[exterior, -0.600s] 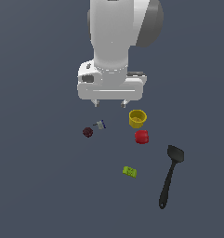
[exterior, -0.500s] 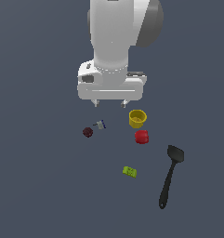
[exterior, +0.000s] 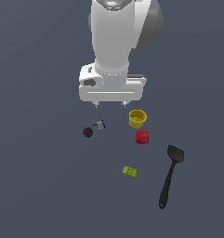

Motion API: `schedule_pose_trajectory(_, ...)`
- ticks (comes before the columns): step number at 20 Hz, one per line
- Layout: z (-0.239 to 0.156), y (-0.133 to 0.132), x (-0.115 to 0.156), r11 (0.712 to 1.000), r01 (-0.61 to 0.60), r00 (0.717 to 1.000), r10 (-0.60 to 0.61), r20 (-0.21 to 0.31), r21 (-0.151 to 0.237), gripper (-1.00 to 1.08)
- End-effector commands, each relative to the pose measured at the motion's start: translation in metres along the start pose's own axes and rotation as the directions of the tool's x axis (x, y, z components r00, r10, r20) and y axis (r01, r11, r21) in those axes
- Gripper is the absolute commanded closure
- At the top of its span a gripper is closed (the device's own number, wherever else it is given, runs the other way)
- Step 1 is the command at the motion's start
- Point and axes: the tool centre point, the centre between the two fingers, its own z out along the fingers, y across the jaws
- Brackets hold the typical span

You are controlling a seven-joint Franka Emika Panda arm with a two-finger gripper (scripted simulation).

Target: Pick up a designated object from a clutter of objects.

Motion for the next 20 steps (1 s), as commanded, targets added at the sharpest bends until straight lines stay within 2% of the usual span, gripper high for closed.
schedule_pose_trajectory(1,0.000,0.000,0.000,1.000,0.001,1.000,-0.001,0.001,0.000,-0.92)
schedule_pose_trajectory(7,0.011,0.001,0.000,0.999,-0.046,0.999,0.046,-0.002,0.009,-0.92)
schedule_pose_trajectory(13,0.037,0.004,-0.001,0.988,-0.152,0.988,0.152,-0.005,0.028,-0.92)
schedule_pose_trajectory(17,0.061,0.008,-0.003,0.965,-0.257,0.966,0.257,-0.005,0.045,-0.92)
schedule_pose_trajectory(20,0.083,0.012,-0.006,0.934,-0.352,0.936,0.353,-0.003,0.058,-0.92)
